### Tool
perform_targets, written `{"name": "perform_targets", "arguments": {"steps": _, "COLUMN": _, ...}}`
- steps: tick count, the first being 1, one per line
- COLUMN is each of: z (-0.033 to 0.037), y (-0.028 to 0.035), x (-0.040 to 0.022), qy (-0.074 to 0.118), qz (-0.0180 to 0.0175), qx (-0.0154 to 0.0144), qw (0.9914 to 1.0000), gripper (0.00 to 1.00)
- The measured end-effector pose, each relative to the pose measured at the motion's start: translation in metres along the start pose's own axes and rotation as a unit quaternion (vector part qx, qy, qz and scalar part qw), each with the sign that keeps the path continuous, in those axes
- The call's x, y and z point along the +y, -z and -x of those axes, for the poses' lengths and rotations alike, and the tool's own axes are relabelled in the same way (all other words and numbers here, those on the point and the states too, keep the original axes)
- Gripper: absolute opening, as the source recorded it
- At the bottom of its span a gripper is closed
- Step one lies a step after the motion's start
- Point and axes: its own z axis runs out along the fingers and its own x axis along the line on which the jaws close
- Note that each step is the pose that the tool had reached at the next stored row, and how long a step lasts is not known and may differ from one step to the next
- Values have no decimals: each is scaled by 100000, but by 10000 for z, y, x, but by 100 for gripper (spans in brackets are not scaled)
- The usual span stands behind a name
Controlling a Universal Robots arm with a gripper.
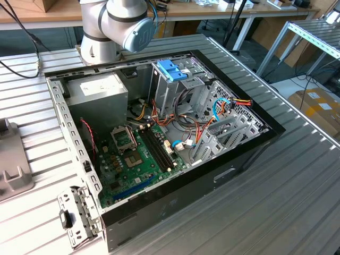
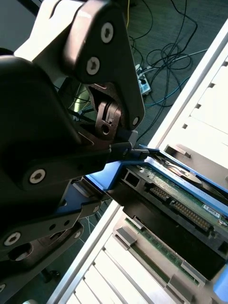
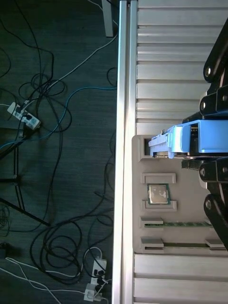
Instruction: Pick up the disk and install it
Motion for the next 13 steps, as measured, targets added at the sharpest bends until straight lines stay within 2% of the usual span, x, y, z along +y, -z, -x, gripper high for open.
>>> {"name": "perform_targets", "arguments": {"steps": 13, "z": 1, "y": 48, "x": 2, "qy": 0, "qz": -1, "qx": -31, "qw": 100000, "gripper": 37}}
